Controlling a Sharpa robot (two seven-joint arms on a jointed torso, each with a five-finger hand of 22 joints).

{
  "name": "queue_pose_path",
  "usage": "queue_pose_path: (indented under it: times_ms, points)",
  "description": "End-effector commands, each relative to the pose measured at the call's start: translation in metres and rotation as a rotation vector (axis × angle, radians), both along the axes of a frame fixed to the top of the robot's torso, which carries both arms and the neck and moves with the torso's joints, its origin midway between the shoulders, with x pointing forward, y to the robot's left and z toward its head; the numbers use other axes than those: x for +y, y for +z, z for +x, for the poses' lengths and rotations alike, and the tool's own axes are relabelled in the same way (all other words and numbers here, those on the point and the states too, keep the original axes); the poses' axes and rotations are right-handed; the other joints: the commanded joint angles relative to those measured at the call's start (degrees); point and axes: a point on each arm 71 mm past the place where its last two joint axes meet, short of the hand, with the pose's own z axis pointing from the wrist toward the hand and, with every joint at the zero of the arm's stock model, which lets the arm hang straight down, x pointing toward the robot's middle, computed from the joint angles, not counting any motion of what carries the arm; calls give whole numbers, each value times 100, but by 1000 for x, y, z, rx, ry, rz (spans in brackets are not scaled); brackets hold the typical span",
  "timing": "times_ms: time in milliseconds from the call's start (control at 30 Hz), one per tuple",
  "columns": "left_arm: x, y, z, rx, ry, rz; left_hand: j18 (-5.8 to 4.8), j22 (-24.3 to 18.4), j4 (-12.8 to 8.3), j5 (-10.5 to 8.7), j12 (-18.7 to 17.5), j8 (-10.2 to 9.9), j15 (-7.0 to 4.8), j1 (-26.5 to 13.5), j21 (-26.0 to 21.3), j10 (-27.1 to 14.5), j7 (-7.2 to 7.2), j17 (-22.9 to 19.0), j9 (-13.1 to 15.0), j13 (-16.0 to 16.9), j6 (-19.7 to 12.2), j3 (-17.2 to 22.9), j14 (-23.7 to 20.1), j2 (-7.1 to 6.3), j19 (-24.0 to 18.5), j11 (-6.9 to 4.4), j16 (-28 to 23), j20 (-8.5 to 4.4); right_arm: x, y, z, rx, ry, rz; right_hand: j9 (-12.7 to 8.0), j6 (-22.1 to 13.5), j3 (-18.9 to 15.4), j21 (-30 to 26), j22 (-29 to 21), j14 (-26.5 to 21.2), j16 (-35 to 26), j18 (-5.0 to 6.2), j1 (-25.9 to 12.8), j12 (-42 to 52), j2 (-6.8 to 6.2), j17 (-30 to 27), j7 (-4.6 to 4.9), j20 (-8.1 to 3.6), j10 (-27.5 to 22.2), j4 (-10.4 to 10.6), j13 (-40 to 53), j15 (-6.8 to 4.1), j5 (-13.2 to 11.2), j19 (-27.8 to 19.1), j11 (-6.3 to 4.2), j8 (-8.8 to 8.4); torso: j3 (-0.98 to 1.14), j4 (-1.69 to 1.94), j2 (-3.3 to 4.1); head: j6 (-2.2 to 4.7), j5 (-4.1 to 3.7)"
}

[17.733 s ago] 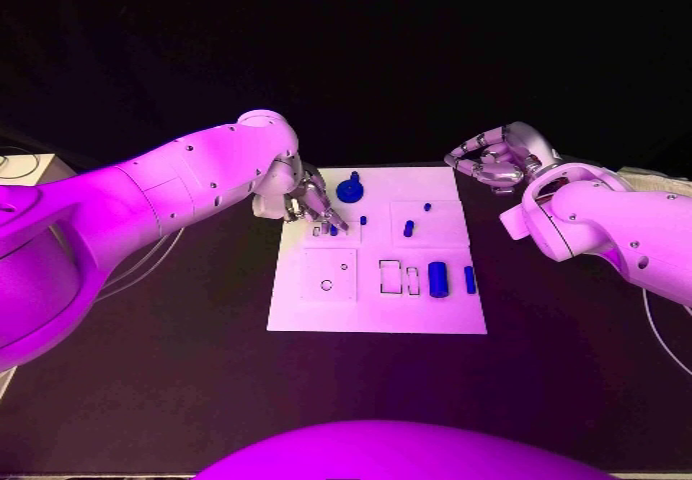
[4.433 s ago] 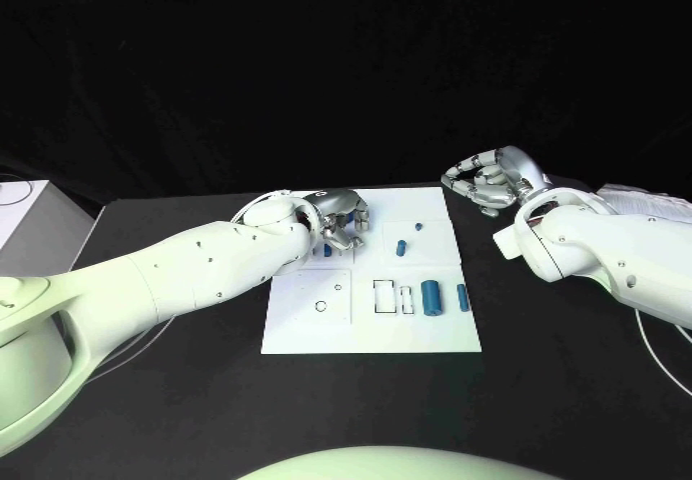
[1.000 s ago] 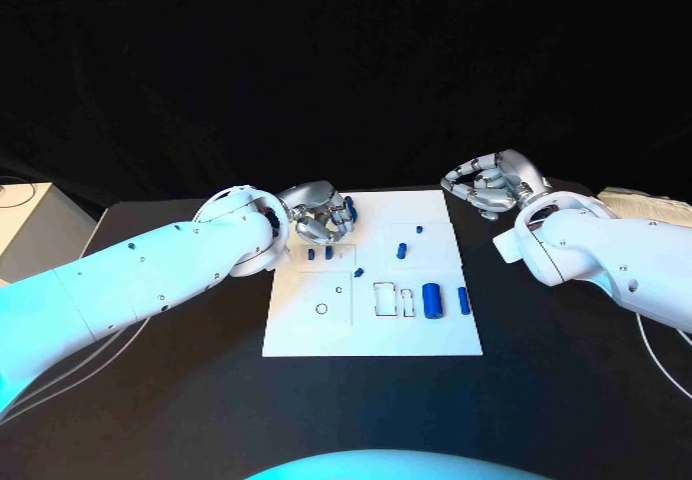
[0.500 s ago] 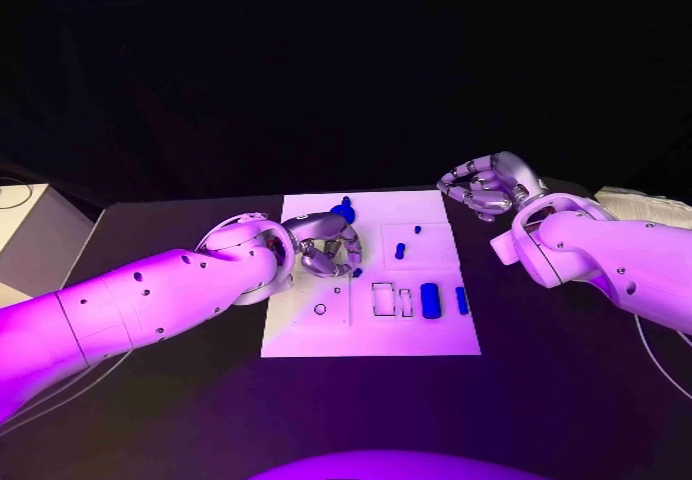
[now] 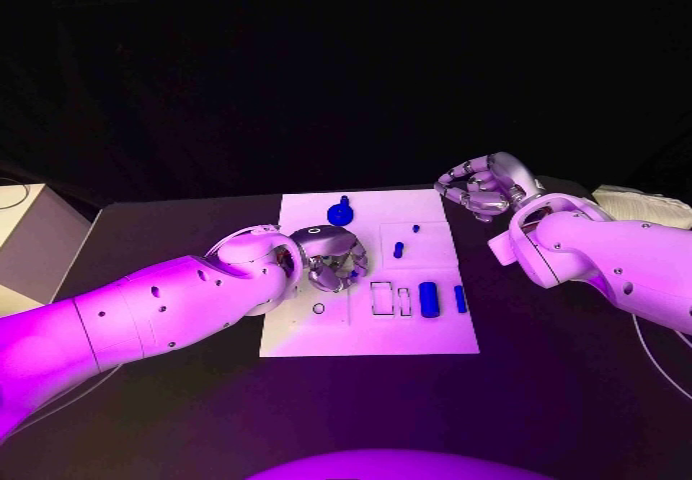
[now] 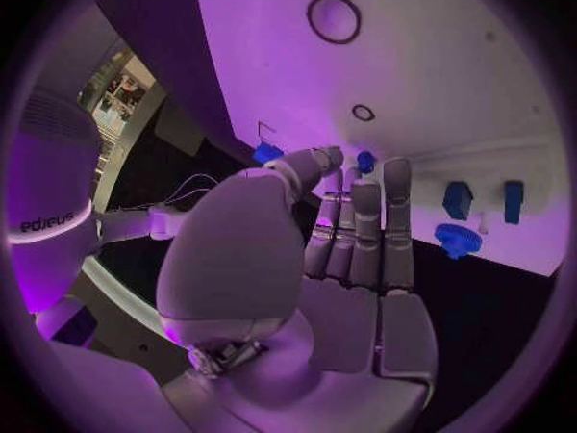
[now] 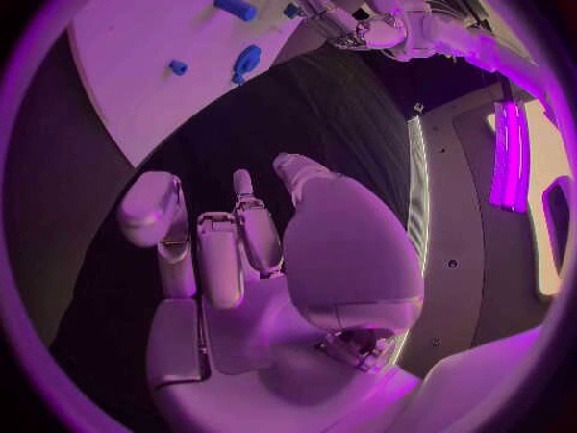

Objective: Assemble the parts on the task board

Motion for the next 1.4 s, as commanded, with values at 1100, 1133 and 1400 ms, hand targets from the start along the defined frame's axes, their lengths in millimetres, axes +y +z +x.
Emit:
queue_pose_path:
  times_ms: [1100, 1133, 1400]
  points:
    - [-5, 2, -1, -73, 26, 51, 89, 22, -29, -12, 1185, -202, 49, 96, 97, -391, 14, 387, -288, 565, 22, -221, 259, 59, 1, 11, 430, 41, -1, -2, -2, -1, 14, -9, 11, -39, 39, -12, 1, 286, -11, 23, 58, 7, 17, 763, 11, -3, -1, 20, 470, 41, 18, 18, 3, 32, 2, 8, 3, -55, -58]
    - [-5, 2, -1, -74, 26, 50, 90, 23, -29, -12, 1237, -196, 48, 97, 99, -415, 9, 393, -291, 589, 24, -224, 262, 59, 2, 8, 441, 39, -1, -2, -2, -1, 14, -9, 11, -39, 39, -12, 1, 286, -11, 23, 58, 7, 17, 763, 11, -3, -1, 20, 470, 41, 18, 18, 3, 32, 2, 9, 4, -56, -57]
    - [-4, 3, -1, -79, 35, 47, 90, 21, -19, -11, 1768, -162, 41, 100, 114, -661, 4, 522, -333, 832, -45, -240, 332, 56, 3, -4, 558, 34, -1, -3, -2, 0, 14, -9, 11, -39, 39, -12, 1, 286, -11, 23, 58, 7, 17, 763, 11, -3, -1, 20, 470, 41, 18, 18, 3, 32, 1, 1, -2, -65, -51]
